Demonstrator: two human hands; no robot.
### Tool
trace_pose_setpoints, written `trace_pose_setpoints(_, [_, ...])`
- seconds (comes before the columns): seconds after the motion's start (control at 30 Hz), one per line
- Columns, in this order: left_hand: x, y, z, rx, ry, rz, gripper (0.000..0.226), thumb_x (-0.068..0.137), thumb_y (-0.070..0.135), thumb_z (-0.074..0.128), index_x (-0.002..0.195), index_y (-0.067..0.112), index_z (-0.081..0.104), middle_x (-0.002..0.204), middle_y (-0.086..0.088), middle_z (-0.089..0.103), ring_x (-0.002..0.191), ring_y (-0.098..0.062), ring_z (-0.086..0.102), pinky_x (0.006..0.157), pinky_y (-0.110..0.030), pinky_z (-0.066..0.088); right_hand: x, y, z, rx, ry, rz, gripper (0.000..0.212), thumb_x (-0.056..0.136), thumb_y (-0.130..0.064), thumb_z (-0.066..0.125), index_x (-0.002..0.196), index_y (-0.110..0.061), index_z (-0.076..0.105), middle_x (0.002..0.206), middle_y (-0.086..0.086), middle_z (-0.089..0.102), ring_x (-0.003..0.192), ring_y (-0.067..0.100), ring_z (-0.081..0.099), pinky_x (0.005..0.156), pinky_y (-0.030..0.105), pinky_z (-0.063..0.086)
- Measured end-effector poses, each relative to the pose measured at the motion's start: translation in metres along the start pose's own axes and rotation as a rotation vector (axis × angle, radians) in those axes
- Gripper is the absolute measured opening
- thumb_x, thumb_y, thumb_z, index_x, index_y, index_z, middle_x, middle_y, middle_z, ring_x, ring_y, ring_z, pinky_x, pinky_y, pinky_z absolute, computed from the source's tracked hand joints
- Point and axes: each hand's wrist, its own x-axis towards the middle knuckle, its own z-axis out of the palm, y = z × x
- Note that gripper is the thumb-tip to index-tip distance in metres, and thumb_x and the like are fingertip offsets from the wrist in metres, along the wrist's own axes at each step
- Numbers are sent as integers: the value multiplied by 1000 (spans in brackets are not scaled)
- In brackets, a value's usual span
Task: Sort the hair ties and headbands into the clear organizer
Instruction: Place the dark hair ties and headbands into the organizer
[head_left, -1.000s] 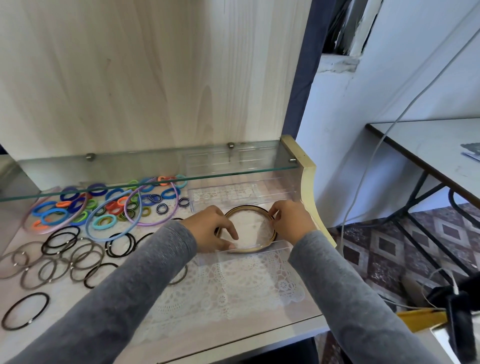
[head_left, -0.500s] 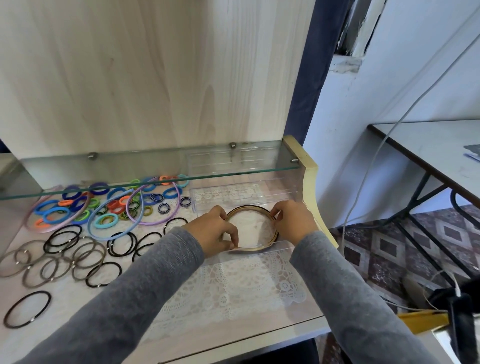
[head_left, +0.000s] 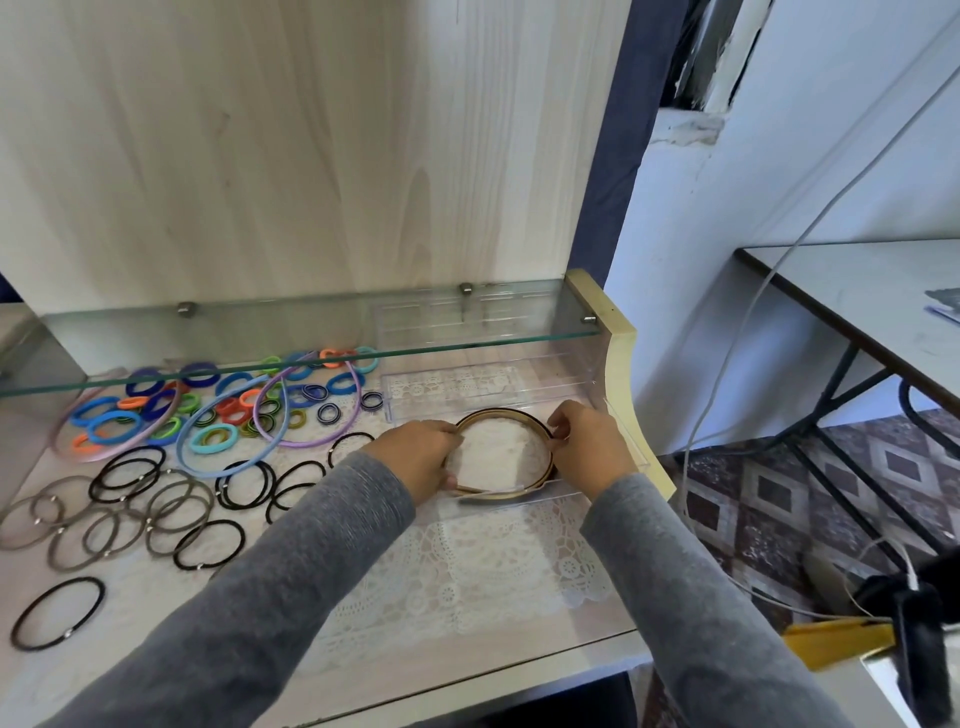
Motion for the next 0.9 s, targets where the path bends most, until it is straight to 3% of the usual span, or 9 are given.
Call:
trace_pose_setpoints(0.1, [-2, 1, -1, 104, -10, -9, 61, 95, 31, 55, 148, 17, 30, 153, -1, 33, 133, -24, 40, 111, -37, 32, 2, -1, 0, -26, -15, 9, 25, 85, -2, 53, 103, -11, 67, 106, 7, 64, 95, 22, 57, 82, 27, 46])
trace_pose_setpoints(0.27, [-3, 2, 1, 275, -78, 13, 58, 101, 33, 39, 152, 19, 15, 161, 4, 10, 145, -16, 18, 119, -41, 10, 5, -4, 2, -98, -33, 11, 21, 86, -4, 51, 95, -10, 69, 98, 8, 65, 81, 21, 54, 72, 24, 41])
trace_pose_setpoints(0.4, [-4, 2, -1, 156, -111, 5, 53, 104, 35, 26, 153, 21, 12, 161, 5, 7, 146, -13, 13, 119, -40, 4, 5, -14, 0, -201, -49, -8, 23, 86, -5, 47, 101, -8, 64, 104, 10, 60, 89, 24, 52, 78, 28, 43])
trace_pose_setpoints(0.53, [-10, -1, 5, 70, 37, -47, 53, 103, 43, 18, 152, 24, 16, 160, 4, 15, 146, -13, 14, 119, -37, 3, -2, -26, 11, -136, 35, -127, 26, 86, -6, 47, 106, -6, 63, 107, 8, 56, 102, 27, 55, 84, 33, 47])
trace_pose_setpoints(0.67, [-15, -6, 17, 84, 108, -123, 58, 101, 47, 17, 153, 22, 13, 161, 2, 7, 148, -16, 4, 119, -37, 1, -6, -32, 24, -93, -46, -256, 33, 93, -15, 44, 121, -11, 61, 120, 7, 58, 106, 26, 56, 93, 34, 47])
trace_pose_setpoints(0.9, [-16, -14, 28, -58, 123, -119, 60, 101, 46, 19, 154, 19, 8, 161, 5, -2, 147, -12, -4, 120, -33, 3, -1, -26, 24, -115, -46, -162, 31, 97, -24, 36, 110, -10, 61, 108, 9, 61, 95, 24, 57, 82, 31, 45])
